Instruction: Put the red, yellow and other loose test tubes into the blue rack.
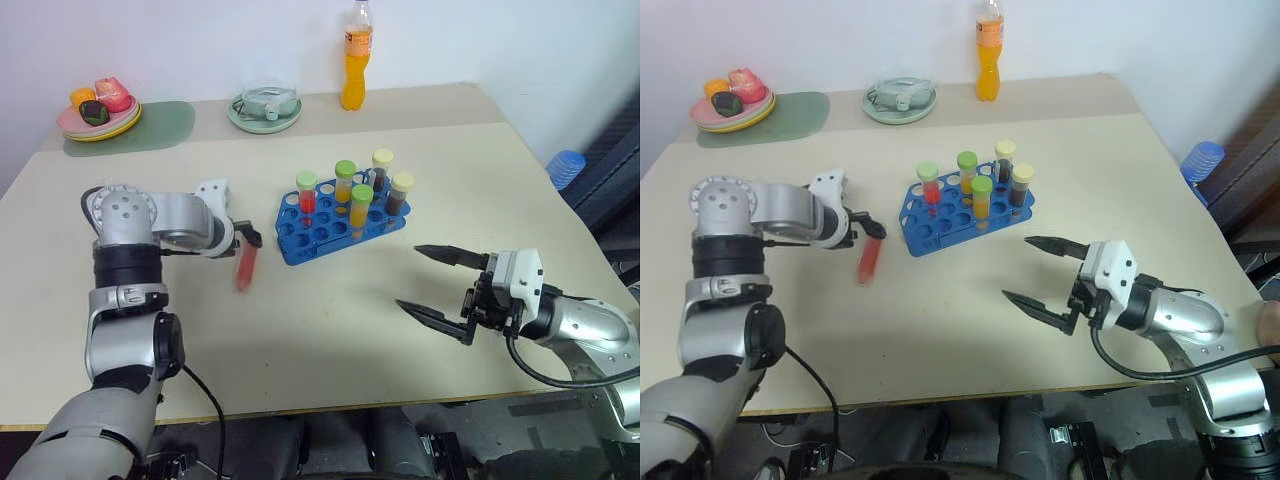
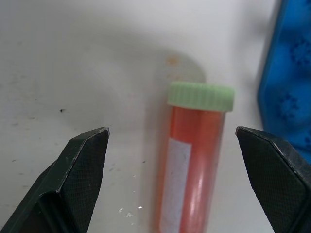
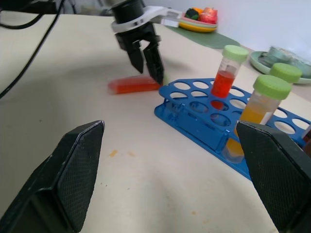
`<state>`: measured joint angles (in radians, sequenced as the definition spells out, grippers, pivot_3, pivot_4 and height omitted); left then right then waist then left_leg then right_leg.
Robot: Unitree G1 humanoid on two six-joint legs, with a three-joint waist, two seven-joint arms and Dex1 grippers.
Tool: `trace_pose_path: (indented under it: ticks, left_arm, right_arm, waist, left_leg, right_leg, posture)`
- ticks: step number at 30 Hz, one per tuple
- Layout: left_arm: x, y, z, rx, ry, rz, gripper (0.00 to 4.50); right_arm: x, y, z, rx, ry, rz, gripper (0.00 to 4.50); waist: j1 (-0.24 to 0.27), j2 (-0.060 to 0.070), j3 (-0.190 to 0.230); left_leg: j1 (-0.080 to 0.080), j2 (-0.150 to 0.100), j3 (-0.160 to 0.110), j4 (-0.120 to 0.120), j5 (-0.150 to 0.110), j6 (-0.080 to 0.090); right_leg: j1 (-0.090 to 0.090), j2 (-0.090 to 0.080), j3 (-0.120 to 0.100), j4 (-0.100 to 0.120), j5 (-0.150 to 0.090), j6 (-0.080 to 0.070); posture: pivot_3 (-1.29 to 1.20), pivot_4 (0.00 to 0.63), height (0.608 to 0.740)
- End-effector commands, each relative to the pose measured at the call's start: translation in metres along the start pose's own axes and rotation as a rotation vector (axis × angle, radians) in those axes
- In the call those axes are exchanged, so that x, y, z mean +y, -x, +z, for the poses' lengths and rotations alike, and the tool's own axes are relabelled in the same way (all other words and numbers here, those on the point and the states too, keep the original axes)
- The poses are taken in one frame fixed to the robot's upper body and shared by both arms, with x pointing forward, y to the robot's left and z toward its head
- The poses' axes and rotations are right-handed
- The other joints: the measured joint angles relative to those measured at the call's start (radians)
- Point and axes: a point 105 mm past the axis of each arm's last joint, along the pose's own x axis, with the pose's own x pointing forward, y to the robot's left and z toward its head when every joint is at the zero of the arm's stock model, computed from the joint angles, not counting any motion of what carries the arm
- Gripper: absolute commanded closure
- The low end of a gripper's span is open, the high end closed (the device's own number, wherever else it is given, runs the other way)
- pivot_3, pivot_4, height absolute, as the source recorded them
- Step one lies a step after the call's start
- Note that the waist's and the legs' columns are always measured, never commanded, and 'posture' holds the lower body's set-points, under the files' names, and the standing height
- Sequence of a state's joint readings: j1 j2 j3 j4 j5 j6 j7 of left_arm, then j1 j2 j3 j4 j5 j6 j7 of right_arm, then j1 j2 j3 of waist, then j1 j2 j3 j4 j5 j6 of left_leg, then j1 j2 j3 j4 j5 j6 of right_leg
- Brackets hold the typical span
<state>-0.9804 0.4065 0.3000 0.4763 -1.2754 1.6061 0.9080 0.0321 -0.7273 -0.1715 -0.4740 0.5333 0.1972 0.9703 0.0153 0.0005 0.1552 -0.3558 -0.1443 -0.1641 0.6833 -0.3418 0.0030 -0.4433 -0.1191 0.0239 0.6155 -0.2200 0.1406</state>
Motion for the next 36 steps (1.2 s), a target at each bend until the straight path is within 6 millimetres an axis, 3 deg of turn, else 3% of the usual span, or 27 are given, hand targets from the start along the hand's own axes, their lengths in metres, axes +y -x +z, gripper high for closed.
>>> trace_pose_path:
  ticks: [1, 12, 15, 19, 29, 35, 36]
  left_arm:
    - [-0.001, 0.006, 0.008, -0.001, 0.006, 0.016, 0.21]
    - [-0.003, -0.003, 0.003, 0.078, 0.013, 0.054, 0.21]
    - [-0.003, -0.008, -0.002, 0.105, 0.022, 0.064, 1.03]
    - [0.0, -0.013, -0.008, 0.133, 0.046, 0.075, 2.87]
    - [0.016, -0.018, -0.019, 0.081, 0.148, 0.072, 2.87]
    - [0.012, -0.016, -0.025, 0.006, 0.177, 0.041, 2.87]
    - [0.015, -0.015, -0.026, -0.007, 0.184, 0.041, 3.11]
  right_arm:
    - [-0.002, 0.002, 0.009, -0.021, 0.049, -0.004, 0.08]
    - [0.0, -0.001, 0.008, -0.025, 0.051, -0.014, 0.08]
    - [0.001, -0.001, 0.007, -0.026, 0.048, -0.015, 0.0]
    - [0.001, -0.001, 0.005, -0.024, 0.043, -0.014, 0.0]
    - [-0.014, -0.002, 0.001, -0.026, 0.028, -0.018, 0.0]
    - [-0.026, 0.003, 0.0, 0.004, 0.063, 0.0, 0.0]
    - [-0.028, 0.002, 0.001, 0.0, 0.063, -0.002, 0.0]
  waist:
    - [0.0, 0.0, 0.0]
    - [0.001, 0.0, 0.0]
    - [0.001, 0.0, 0.0]
    - [0.005, 0.0, 0.0]
    - [0.022, 0.001, -0.001]
    - [0.023, 0.001, -0.002]
    - [0.023, 0.001, -0.002]
  left_leg:
    - [0.0, 0.0, 0.0, 0.0, 0.0, 0.0]
    - [0.0, 0.0, 0.0, 0.0, 0.0, 0.0]
    - [0.0, 0.0, 0.0, 0.0, 0.0, 0.0]
    - [0.0, -0.001, 0.0, 0.0, 0.0, 0.0]
    - [0.002, -0.001, 0.001, 0.001, 0.0, 0.0]
    - [0.002, -0.001, 0.001, 0.001, 0.0, 0.0]
    - [0.002, -0.001, 0.001, 0.001, 0.0, 0.0]
  right_leg:
    - [0.0, 0.0, 0.0, 0.0, 0.0, 0.0]
    - [0.0, 0.0, 0.0, 0.0, 0.0, 0.0]
    - [0.0, 0.0, 0.0, 0.001, 0.0, 0.0]
    - [0.0, 0.0, 0.0, 0.001, 0.0, 0.0]
    - [0.001, -0.001, 0.001, 0.001, 0.0, 0.0]
    - [0.001, -0.001, 0.001, 0.001, 0.0, 0.0]
    - [0.001, -0.001, 0.001, 0.001, 0.0, 0.0]
  posture:
    - [0.0, 0.15, 0.74]
    - [0.0, 0.15, 0.74]
    - [0.0, 0.15, 0.74]
    - [0.0, 0.15, 0.74]
    - [0.0, 0.15, 0.74]
    - [0.0, 0.15, 0.74]
    - [0.0, 0.15, 0.74]
